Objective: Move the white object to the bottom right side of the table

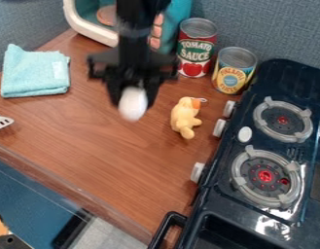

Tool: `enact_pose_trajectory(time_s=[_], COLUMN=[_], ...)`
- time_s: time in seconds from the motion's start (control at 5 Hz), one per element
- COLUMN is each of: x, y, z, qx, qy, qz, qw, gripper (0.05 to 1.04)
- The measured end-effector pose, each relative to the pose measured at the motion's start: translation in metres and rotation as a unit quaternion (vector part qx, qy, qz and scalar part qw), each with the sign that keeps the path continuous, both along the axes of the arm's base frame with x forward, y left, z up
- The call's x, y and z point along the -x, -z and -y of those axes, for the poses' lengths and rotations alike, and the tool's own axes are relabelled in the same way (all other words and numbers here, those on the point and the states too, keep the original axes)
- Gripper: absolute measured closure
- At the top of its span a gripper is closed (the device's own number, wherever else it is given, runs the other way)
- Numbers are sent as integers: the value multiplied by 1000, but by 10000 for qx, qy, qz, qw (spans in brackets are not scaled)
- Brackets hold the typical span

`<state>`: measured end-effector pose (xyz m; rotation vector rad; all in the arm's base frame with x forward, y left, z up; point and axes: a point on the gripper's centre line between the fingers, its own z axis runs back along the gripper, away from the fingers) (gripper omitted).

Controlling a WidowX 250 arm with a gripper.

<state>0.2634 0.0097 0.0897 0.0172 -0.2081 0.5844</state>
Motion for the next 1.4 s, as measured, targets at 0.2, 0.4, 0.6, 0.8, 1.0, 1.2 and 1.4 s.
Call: enact_pose_trajectory(time_s=[0.2, 0.4, 0.6, 0.8, 1.0, 1.2, 1.4], x=[4, 7, 5, 8, 9, 6, 11], y=[17, 49, 56, 69, 77, 74, 71], z=[13, 17, 21, 26, 31, 27, 26], qx=[78, -97, -133, -206, -10, 176, 79], qy=[118, 99, 158, 228, 150, -102, -228], qz=[42, -226, -226, -392, -590, -655, -787], qw=[9999, 9996, 9995, 9988, 9981, 9976, 9966], gripper=[528, 528, 528, 528, 449, 151, 76])
